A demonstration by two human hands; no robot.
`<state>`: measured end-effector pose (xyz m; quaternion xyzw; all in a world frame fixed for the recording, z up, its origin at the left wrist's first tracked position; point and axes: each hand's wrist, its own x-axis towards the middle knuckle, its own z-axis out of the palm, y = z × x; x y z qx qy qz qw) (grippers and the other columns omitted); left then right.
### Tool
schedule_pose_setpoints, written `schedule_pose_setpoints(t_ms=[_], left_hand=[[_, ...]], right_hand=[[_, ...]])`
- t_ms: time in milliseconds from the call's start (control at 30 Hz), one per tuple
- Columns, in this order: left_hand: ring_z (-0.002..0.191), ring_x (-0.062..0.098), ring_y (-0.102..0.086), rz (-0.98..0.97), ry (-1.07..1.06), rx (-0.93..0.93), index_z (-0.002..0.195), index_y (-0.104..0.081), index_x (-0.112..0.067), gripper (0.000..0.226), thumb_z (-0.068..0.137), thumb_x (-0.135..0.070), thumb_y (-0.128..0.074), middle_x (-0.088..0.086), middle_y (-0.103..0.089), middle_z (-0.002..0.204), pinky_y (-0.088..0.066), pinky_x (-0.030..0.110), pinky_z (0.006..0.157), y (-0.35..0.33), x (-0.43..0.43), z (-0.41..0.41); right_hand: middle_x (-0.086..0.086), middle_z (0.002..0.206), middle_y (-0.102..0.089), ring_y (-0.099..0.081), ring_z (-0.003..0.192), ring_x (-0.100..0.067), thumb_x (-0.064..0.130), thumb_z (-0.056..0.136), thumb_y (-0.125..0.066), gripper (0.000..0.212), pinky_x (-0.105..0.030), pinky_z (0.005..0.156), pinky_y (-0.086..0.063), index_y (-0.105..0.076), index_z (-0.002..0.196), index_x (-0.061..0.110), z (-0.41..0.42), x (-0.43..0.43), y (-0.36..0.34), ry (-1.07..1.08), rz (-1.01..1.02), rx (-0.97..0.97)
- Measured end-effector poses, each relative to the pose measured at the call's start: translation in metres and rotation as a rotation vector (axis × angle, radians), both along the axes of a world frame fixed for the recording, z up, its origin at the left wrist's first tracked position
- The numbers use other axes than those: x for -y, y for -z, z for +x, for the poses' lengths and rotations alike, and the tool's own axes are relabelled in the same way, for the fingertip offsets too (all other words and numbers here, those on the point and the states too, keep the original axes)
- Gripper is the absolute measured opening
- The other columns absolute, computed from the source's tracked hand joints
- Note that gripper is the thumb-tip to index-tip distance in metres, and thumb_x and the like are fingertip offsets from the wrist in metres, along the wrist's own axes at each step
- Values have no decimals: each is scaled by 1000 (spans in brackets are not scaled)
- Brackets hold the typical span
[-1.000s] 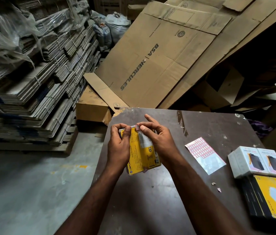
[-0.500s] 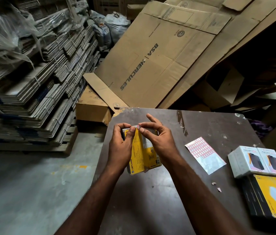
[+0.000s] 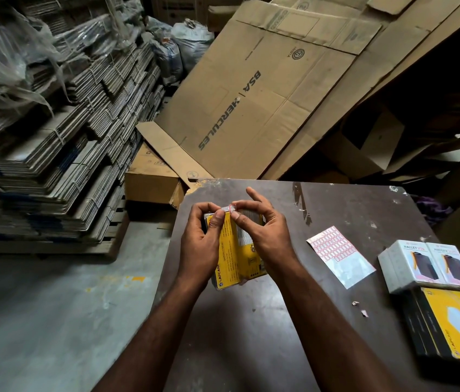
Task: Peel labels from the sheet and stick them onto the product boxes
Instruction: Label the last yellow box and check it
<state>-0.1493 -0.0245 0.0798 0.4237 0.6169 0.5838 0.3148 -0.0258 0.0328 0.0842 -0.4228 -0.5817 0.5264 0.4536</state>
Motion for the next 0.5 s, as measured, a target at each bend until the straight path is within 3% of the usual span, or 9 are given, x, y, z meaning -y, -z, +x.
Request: schedule_pose_setpoints(t_ms=[233, 400, 500], left_hand=[[78, 8, -63, 23, 20, -12, 106, -58, -24, 13, 100, -33, -51, -6, -64, 87, -56, 29, 67, 3, -2, 1], [73, 0, -61, 17, 31, -14, 102, -57, -26, 9, 99, -32, -51, -13, -63, 82, -53, 21, 64, 1, -1, 2], [75, 1, -61, 8, 40, -41, 102, -58, -26, 10, 99, -34, -51, -13, -64, 84, -55, 24, 65, 1, -1, 0]], right_hand=[[13, 148, -48, -42, 138, -11, 26, 83, -79, 14, -40, 108, -39, -77, 96, 31, 3, 0, -4, -32, -8, 11], [13, 146, -51, -44, 136, -9, 25, 81, -80, 15, -43, 111, -40, -78, 95, 31, 8, -4, -4, -70, -13, 6], [13, 145, -52, -45, 136, -10, 30, 81, -80, 14, -50, 111, -39, -78, 93, 36, 10, -6, -4, -88, -21, 24]])
